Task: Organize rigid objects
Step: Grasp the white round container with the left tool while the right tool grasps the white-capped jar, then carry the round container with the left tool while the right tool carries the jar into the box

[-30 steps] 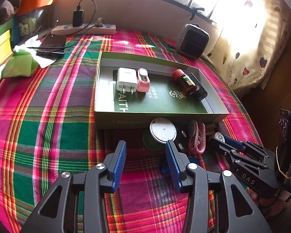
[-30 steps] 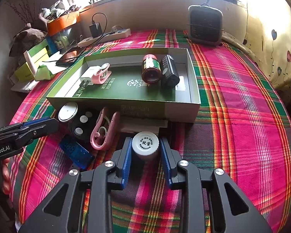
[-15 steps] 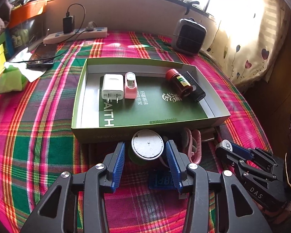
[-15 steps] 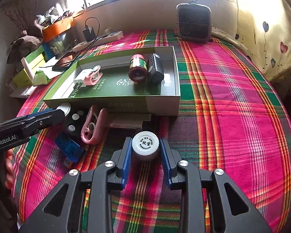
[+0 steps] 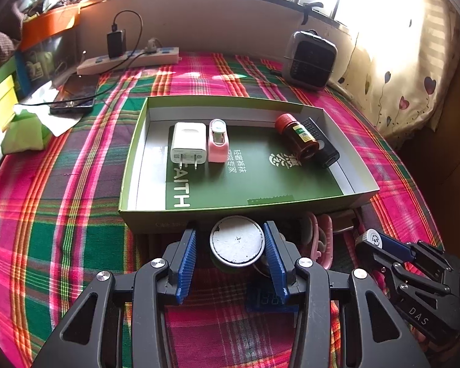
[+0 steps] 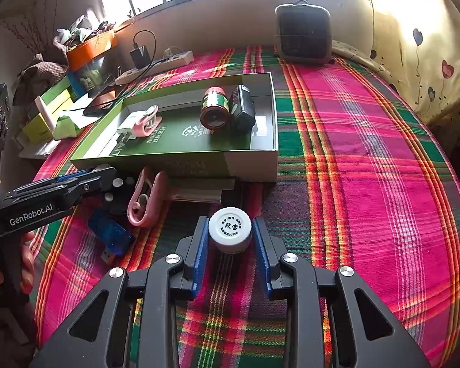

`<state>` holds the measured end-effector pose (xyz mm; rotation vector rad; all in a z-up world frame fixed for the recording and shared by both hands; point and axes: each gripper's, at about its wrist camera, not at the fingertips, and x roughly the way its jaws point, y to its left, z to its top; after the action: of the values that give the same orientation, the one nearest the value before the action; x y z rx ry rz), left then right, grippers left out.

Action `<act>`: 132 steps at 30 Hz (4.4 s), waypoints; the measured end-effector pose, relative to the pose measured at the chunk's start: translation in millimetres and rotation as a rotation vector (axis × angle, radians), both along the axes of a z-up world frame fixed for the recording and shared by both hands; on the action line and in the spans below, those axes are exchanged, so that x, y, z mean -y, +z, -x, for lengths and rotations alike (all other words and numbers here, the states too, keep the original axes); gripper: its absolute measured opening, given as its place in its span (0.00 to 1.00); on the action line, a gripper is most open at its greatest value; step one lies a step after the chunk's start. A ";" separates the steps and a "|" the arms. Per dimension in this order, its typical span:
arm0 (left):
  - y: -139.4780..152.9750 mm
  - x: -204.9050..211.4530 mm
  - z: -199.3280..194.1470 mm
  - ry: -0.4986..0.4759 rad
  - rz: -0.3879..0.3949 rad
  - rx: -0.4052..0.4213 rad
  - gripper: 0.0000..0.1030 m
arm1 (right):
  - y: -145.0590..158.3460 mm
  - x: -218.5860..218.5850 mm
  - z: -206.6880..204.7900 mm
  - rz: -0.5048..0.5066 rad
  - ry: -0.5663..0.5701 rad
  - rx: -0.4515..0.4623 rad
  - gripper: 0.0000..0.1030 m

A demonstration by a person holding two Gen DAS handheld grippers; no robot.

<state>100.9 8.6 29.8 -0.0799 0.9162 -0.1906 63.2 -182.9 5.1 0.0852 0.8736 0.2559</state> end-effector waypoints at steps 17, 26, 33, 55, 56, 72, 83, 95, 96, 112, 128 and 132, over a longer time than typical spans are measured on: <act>-4.1 -20.6 1.0 0.058 -0.003 -0.009 0.41 | -0.2 -0.8 0.1 0.006 0.000 0.001 0.29; -4.6 -21.7 1.3 0.062 -0.003 -0.005 0.32 | 0.0 -0.8 0.3 0.006 0.000 0.001 0.29; -4.5 -21.6 2.7 0.064 -0.006 -0.003 0.32 | 0.1 -0.8 0.4 0.006 0.000 0.001 0.29; 2.2 -25.2 12.8 0.067 0.012 0.014 0.32 | 0.8 -1.5 1.6 0.011 0.009 0.004 0.29; 3.2 -25.1 13.5 0.067 0.013 0.016 0.32 | 1.6 -1.6 2.0 0.009 0.011 0.006 0.29; 26.0 -23.6 25.4 0.040 0.035 0.057 0.32 | 16.5 -4.0 7.4 0.003 0.027 0.044 0.29; 39.1 -25.4 15.5 0.024 0.053 0.069 0.32 | 41.3 -8.8 -1.3 0.001 0.052 0.095 0.29; 40.3 -27.2 -12.0 0.019 0.088 0.055 0.32 | 62.2 -25.8 -41.5 -0.011 0.105 0.114 0.29; 39.7 -27.1 -14.5 0.017 0.088 0.054 0.32 | 62.7 -28.0 -46.0 -0.012 0.110 0.111 0.29; 21.2 -26.8 -46.2 0.015 0.103 0.003 0.32 | 50.3 -61.8 -118.2 -0.005 0.178 0.040 0.29; 5.9 -26.9 -61.6 0.012 0.103 -0.028 0.32 | 25.4 -82.3 -160.5 -0.006 0.194 -0.050 0.29; 3.5 -27.7 -64.0 0.016 0.097 -0.035 0.32 | 20.8 -86.1 -165.4 -0.002 0.197 -0.063 0.29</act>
<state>165.0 36.3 33.3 -0.1802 0.9406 -0.2195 228.6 -96.8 25.9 0.0090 0.9460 0.4399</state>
